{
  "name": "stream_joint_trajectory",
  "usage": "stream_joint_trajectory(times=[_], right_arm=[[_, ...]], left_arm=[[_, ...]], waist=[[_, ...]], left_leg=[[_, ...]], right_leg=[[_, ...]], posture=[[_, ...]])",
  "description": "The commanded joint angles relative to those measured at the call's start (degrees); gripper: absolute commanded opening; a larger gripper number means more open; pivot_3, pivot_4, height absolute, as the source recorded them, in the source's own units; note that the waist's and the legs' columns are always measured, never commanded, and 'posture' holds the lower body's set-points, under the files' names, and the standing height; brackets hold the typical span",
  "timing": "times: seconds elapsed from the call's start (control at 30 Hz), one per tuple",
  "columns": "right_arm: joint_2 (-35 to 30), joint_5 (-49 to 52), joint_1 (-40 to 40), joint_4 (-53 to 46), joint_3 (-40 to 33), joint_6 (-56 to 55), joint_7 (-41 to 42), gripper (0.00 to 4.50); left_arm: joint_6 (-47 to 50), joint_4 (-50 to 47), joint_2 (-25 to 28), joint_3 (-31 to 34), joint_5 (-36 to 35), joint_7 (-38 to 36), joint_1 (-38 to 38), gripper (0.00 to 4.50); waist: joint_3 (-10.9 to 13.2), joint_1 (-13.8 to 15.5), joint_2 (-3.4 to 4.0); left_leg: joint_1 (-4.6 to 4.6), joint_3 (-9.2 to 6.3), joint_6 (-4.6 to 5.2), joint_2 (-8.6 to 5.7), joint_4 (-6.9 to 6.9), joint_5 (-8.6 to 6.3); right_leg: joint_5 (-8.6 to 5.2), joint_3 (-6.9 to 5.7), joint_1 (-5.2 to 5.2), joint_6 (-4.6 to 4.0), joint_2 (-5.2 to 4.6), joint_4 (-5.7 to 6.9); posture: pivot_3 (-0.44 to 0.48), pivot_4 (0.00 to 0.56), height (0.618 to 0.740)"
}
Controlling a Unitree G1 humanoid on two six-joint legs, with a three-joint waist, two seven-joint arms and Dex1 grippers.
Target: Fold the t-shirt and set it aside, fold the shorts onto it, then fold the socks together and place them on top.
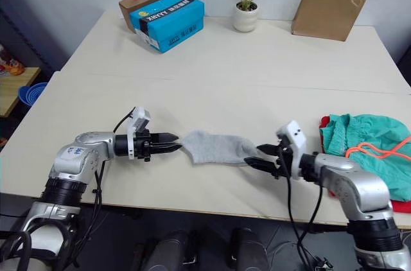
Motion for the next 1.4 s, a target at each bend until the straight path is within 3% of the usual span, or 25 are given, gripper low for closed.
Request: stream_joint_trajectory(times=[0.03,0.1,0.2,0.43,0.5,0.67,0.87,1.03,1.13,1.23,1.4], right_arm=[[-3.0,2.0,2.1,-2.0,-6.7,-4.8,4.7,4.48],[-2.2,5.7,1.7,-4.3,-8.8,-4.1,5.4,4.26],[1.4,5.4,-0.2,-6.7,-5.6,-7.0,4.4,3.23],[12.0,-12.2,-2.3,-3.4,8.5,-25.3,-2.4,0.69],[14.0,-18.4,-1.2,-0.8,12.2,-30.4,-5.7,0.03],[16.1,-23.6,1.6,6.0,12.0,-38.2,-9.6,0.03],[16.2,-20.8,5.6,9.3,8.0,-43.0,-8.0,0.03],[15.9,-15.8,8.1,7.8,4.4,-43.4,-5.4,0.03],[16.2,-7.3,9.6,2.7,0.2,-37.6,-5.3,0.03],[14.5,1.9,12.1,-4.1,-3.0,-26.8,-6.8,0.67],[10.1,15.8,14.8,-11.1,-7.0,-2.9,-18.5,2.39]], left_arm=[[-2.9,-1.8,1.6,6.0,-2.2,0.3,1.1,2.84],[-3.3,-5.9,1.0,7.9,-5.1,-1.1,2.1,2.87],[-3.8,-10.5,-2.7,7.1,-6.4,0.7,2.1,2.26],[-12.3,-8.0,-11.0,-0.5,1.1,5.4,1.4,0.01],[-15.6,-5.5,-12.8,-2.4,4.6,8.4,1.4,0.00],[-19.6,0.7,-16.8,-3.7,10.2,16.1,2.2,0.00],[-22.8,2.4,-14.8,-7.6,15.4,16.1,5.3,0.00],[-24.7,2.3,-15.5,-6.2,14.4,16.8,6.0,0.00],[-27.8,0.6,-15.7,-4.5,10.5,13.2,6.2,0.00],[-27.9,-3.8,-16.2,-2.4,4.0,8.0,6.3,0.00],[-26.0,-4.6,-13.9,-3.8,4.1,3.8,4.1,0.00]], waist=[[0.0,0.0,0.00],[0.0,-0.1,0.00],[0.0,-0.2,0.00],[0.0,-0.1,0.00],[0.0,-0.1,0.00],[0.0,-0.1,0.00],[-0.1,-0.2,0.00],[-0.1,-0.2,0.05],[-0.1,-0.1,0.06],[-0.1,-0.2,0.09],[-0.1,-0.1,0.10]], left_leg=[[0.00,0.00,0.01,0.00,0.00,-0.01],[0.00,0.00,0.01,0.00,-0.04,-0.01],[0.06,-0.02,-0.01,0.01,-0.07,0.00],[0.08,0.07,-0.08,-0.02,-0.09,0.05],[0.08,0.10,-0.08,-0.03,-0.10,0.06],[0.07,0.13,-0.04,-0.04,-0.04,0.08],[0.23,0.10,-0.02,-0.02,-0.07,0.07],[0.42,-0.01,0.03,0.00,-0.08,0.00],[0.41,-0.03,0.03,0.00,-0.09,0.00],[0.37,-0.05,0.02,0.01,-0.16,0.00],[0.30,-0.13,0.23,0.02,-0.15,-0.11]], right_leg=[[0.00,0.00,0.00,0.00,0.00,-0.02],[0.00,0.00,0.01,0.00,0.00,-0.04],[0.00,0.00,0.05,0.00,0.00,-0.03],[0.01,0.02,0.03,0.01,0.03,0.02],[0.01,0.02,0.01,0.02,0.04,0.04],[0.01,0.02,0.03,0.02,0.04,0.05],[0.03,0.04,0.14,0.05,0.04,0.06],[0.03,0.02,0.41,0.05,0.00,-0.05],[0.03,0.01,0.41,0.05,-0.01,-0.06],[0.03,0.01,0.37,0.04,-0.01,-0.10],[0.02,-0.02,0.35,0.03,-0.03,-0.14]], posture=[[0.000,0.150,0.740],[0.000,0.150,0.740],[0.000,0.150,0.740],[0.000,0.150,0.740],[0.000,0.150,0.740],[0.000,0.150,0.740],[0.000,0.150,0.740],[0.000,0.150,0.740],[0.000,0.150,0.740],[0.000,0.150,0.740],[0.000,0.150,0.740]])
